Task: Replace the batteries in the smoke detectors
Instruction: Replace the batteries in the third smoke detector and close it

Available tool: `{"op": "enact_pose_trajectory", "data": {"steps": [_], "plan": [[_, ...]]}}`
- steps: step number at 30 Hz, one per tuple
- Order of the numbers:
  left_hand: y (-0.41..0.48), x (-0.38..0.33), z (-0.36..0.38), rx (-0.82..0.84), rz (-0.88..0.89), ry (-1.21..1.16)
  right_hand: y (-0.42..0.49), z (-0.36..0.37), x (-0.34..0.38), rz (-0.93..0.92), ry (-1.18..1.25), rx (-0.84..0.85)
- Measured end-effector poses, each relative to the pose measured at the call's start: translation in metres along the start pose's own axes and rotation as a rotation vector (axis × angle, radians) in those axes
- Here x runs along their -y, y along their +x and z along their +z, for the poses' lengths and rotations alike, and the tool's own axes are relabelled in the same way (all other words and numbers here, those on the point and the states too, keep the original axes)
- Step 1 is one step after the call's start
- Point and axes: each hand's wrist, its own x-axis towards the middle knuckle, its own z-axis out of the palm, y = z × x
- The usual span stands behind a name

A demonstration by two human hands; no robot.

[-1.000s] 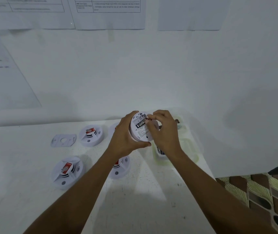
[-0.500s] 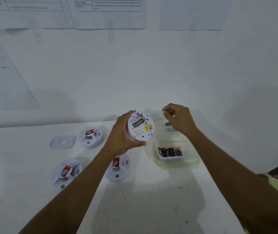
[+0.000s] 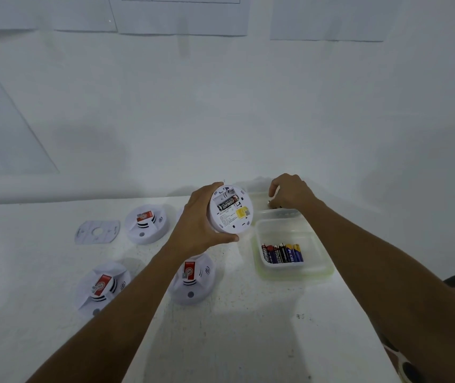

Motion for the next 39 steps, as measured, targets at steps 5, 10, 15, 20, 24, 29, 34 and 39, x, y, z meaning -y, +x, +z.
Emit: {"op": "enact_pose_trajectory", "data": {"steps": [5,10,15,20,24,29,34,39], "plan": [[0.001,0.002,0.000,0.004,-0.024,-0.004,-0.020,-0.020,0.005,-0.067,0.375,-0.012],[-0.002,-0.003,0.010,0.006,-0.007,0.009,-0.072,-0.036,0.035,-0.276,0.778,-0.067],[-0.005,-0.013,0.016,0.036,0.066,0.008,-0.111,-0.022,0.060,-0.344,0.830,-0.044],[-0.017,-0.014,0.015,0.018,0.072,0.048,-0.131,-0.006,0.066,-0.388,0.778,-0.084],[-0.029,-0.019,0.011,-0.003,0.081,0.082,-0.146,0.004,0.075,-0.430,0.698,-0.136],[-0.055,-0.026,0.001,-0.018,0.098,0.102,-0.159,0.014,0.085,-0.393,0.625,-0.185],[-0.080,-0.023,-0.022,-0.064,0.099,0.094,-0.171,0.027,0.106,-0.223,0.703,-0.080],[-0.102,-0.011,-0.061,-0.090,0.134,0.107,-0.180,0.046,0.149,-0.175,0.881,0.061]]}}
